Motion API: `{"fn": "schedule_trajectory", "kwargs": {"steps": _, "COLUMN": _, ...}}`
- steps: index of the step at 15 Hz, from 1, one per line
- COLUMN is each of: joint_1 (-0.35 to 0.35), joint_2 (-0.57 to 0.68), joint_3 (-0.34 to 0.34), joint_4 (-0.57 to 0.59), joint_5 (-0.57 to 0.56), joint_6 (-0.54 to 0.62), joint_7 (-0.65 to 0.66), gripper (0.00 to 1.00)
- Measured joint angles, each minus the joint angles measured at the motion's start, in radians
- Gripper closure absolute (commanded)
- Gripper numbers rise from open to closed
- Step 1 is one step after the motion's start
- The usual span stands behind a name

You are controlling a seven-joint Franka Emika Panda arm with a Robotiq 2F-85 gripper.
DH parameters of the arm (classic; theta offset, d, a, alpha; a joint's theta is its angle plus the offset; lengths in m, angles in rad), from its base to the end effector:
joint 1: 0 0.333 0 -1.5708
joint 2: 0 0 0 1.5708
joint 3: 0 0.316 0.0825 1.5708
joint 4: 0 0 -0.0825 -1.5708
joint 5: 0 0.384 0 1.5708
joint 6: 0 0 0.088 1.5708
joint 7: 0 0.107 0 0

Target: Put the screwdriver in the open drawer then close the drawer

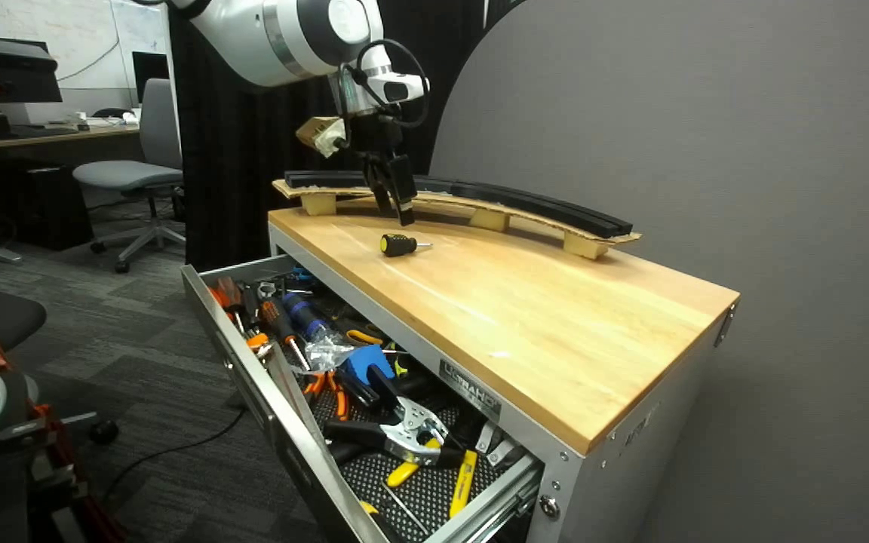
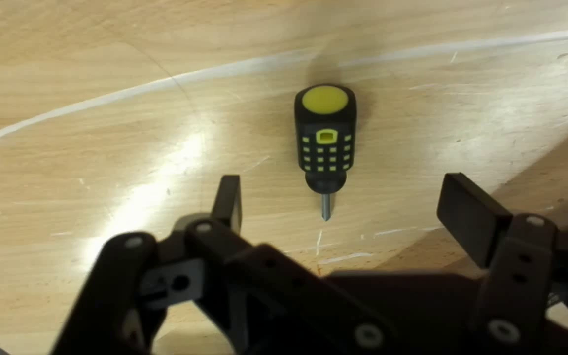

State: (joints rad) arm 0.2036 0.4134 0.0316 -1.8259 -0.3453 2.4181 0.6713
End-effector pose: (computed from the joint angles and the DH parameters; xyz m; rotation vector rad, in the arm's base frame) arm 0.6434 0.1507 0.3267 2.9645 -0.2983 0.3966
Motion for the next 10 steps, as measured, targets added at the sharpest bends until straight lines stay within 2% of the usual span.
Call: {"fn": "schedule_trajectory", "kwargs": {"steps": 10, "joint_1": 0.015, "joint_2": 0.014, "joint_3": -0.011, "joint_4": -0.004, "joint_5": 0.000, "joint_6": 0.001, "joint_7": 0.001, "gripper": 0.00}}
